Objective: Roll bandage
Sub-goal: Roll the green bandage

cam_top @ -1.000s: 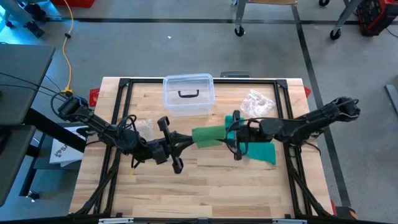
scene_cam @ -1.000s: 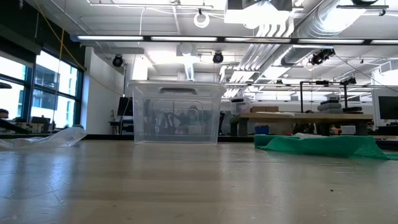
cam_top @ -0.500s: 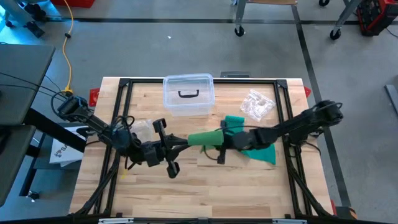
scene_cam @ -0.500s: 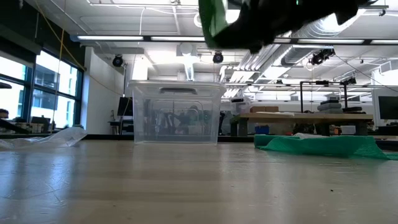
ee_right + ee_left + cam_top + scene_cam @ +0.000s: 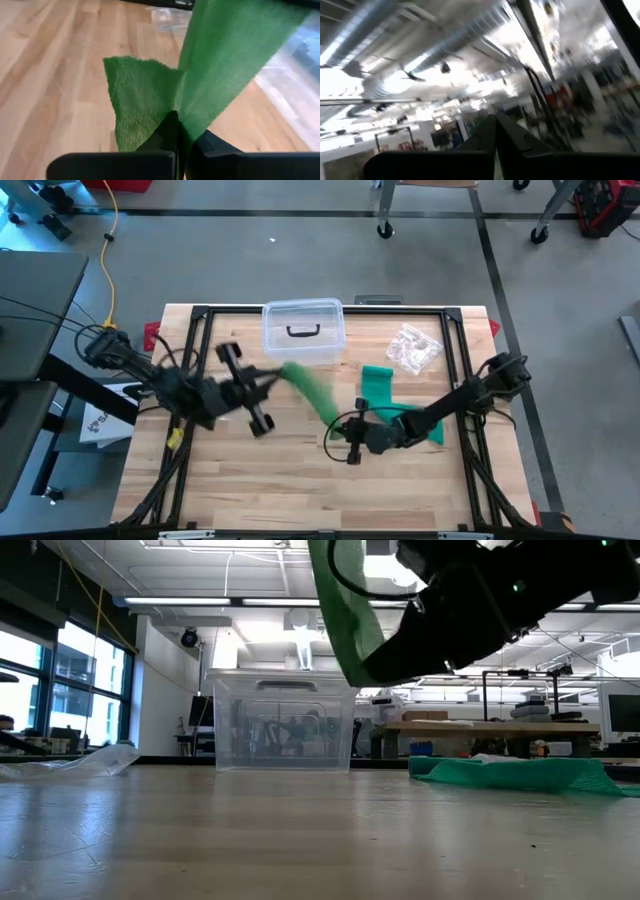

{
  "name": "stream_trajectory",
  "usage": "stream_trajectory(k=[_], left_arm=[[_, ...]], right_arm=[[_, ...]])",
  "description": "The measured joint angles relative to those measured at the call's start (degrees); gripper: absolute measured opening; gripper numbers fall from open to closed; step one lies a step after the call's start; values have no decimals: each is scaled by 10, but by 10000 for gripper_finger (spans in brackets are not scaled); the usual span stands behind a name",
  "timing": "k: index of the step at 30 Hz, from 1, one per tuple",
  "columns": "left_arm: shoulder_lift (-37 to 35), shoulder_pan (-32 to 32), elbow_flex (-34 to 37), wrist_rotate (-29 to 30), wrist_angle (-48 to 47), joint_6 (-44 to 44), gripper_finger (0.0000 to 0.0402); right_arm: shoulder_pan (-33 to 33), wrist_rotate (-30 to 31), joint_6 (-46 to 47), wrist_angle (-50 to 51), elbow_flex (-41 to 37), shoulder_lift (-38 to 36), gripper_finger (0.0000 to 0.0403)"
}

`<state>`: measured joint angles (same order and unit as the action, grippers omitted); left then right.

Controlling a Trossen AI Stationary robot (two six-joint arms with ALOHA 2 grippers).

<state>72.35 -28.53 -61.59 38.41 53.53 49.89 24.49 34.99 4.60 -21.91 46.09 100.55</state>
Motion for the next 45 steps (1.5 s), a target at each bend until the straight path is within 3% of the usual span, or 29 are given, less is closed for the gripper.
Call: stream_trajectory(k=[7,18,29,33,38,45], left_arm=[[-23,24,-1,-80,-38,-62,1],[-21,24,0,-28,-274,-230,1],[-23,24,17,13,-510,-437,0],[-25,24,87,6,-503,-509,0],[-22,43,189,-72,-489,-606,0],[-20,58,281,-62,-405,-658,0]], right_arm=[[-8,28,-84,-44,0,-6,0],[-58,-21,-82,-14,0,-6,0],[-64,-10,-132,-7,0,-35,0],[-79,-7,-135,10,0,-50,0],[-102,-8,-119,19,0,-56,0],[-111,-36,-124,11,0,-68,0]])
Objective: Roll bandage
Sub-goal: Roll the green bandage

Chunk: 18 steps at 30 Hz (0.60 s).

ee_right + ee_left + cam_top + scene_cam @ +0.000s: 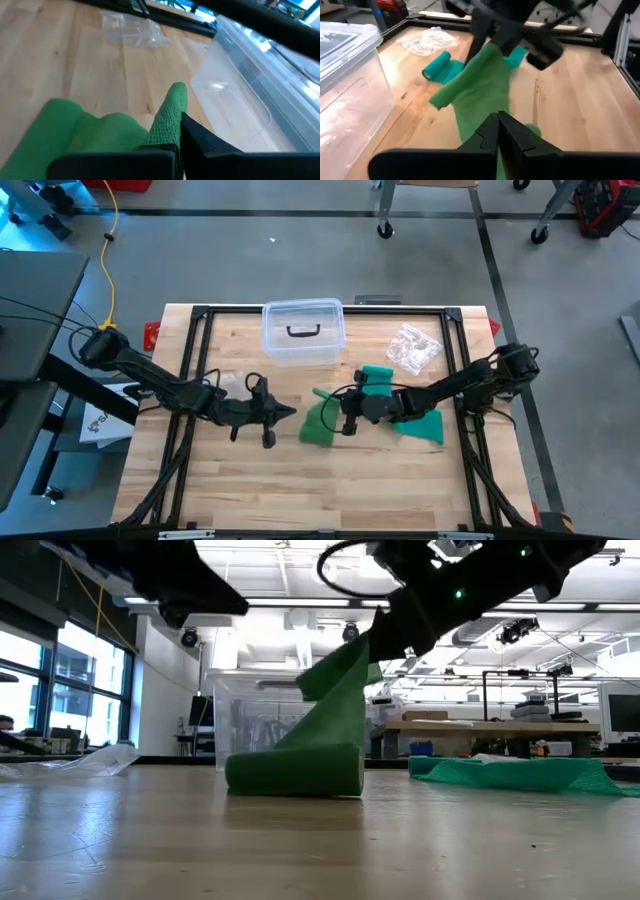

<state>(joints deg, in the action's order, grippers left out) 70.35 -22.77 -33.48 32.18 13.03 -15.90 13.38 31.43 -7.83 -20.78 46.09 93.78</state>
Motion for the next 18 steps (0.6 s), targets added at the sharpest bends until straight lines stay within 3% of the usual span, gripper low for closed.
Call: stream_trajectory(k=[4,18], left_arm=[[0,7,22,-1,50,0,0],[0,33,26,-33,82,24,15]], right_arm=[[0,0,-2,3,0,-14,0],[6,-18,-19,-8,0,-71,0]])
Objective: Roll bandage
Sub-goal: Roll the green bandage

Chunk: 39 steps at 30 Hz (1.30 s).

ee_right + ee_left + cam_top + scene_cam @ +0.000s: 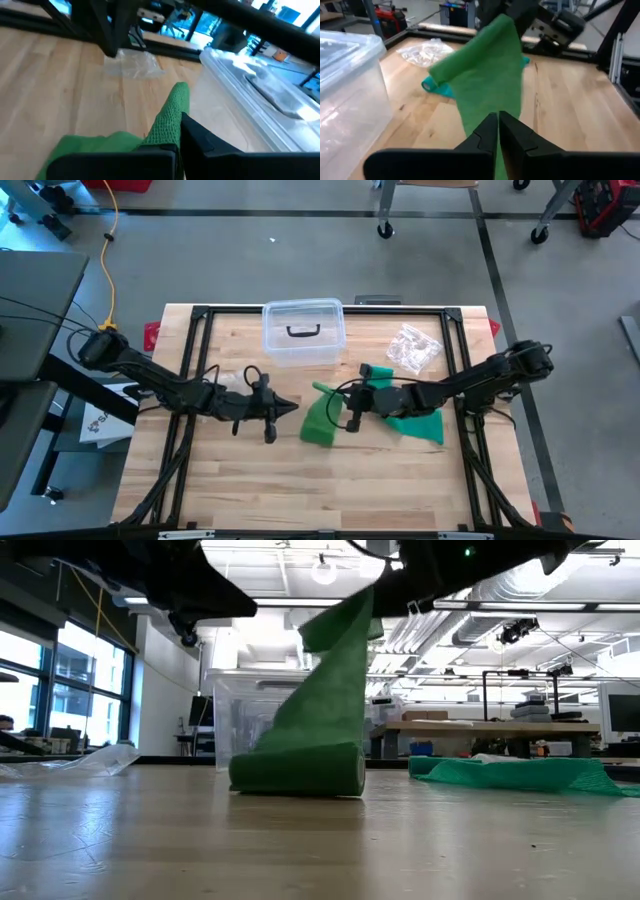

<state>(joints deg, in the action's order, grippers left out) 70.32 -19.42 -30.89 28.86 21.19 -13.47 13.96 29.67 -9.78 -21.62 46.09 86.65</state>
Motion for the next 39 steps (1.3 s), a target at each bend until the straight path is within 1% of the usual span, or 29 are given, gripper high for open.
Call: stream_trajectory(k=[9,14,16,23,28,32,36,39], left_arm=[[0,14,0,-19,24,-2,63],[0,15,0,-16,23,-9,77],[0,15,0,-14,22,-12,78],[0,15,0,-14,26,-9,78],[0,12,0,-13,28,24,78],[0,12,0,-13,28,37,78],[0,12,0,-12,30,40,78],[0,10,0,-12,45,53,78]], right_arm=[[12,-46,-50,-71,0,-36,0],[12,-107,-80,-95,0,-41,0],[12,-120,-85,-102,0,-41,0],[10,-121,-91,-146,0,-41,0],[13,-93,-96,-166,0,-41,0],[18,-87,-98,-163,1,-41,0],[18,-88,-113,-122,33,-40,0],[18,-88,-122,-59,68,-40,0]])
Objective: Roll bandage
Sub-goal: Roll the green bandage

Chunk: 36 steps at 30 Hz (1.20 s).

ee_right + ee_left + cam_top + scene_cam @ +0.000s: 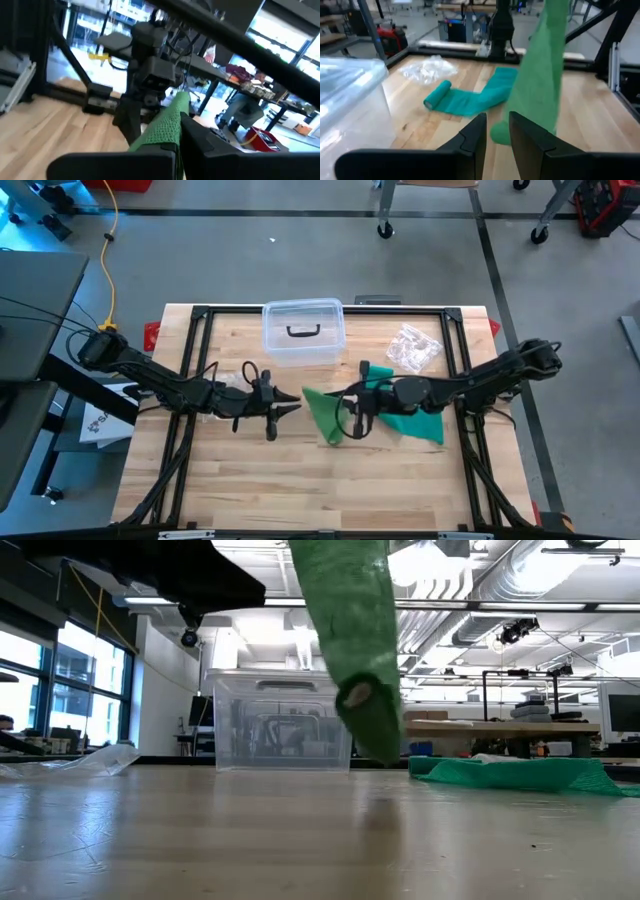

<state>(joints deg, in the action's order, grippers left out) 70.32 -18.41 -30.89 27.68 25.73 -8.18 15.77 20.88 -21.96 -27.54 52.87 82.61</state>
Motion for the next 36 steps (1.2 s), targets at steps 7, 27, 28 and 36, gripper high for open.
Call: stream_trajectory(k=[7,27,28,36], left_arm=[[0,-3,0,1,75,93,78],[-85,-67,-12,181,98,285,78],[-89,-76,-14,187,98,297,78],[-91,-136,-23,225,94,327,78]], right_arm=[[-7,-1,-40,141,56,0,0],[-60,86,-357,160,59,4,43],[-56,72,-340,158,60,8,52],[-26,-41,-235,-19,60,148,104]])
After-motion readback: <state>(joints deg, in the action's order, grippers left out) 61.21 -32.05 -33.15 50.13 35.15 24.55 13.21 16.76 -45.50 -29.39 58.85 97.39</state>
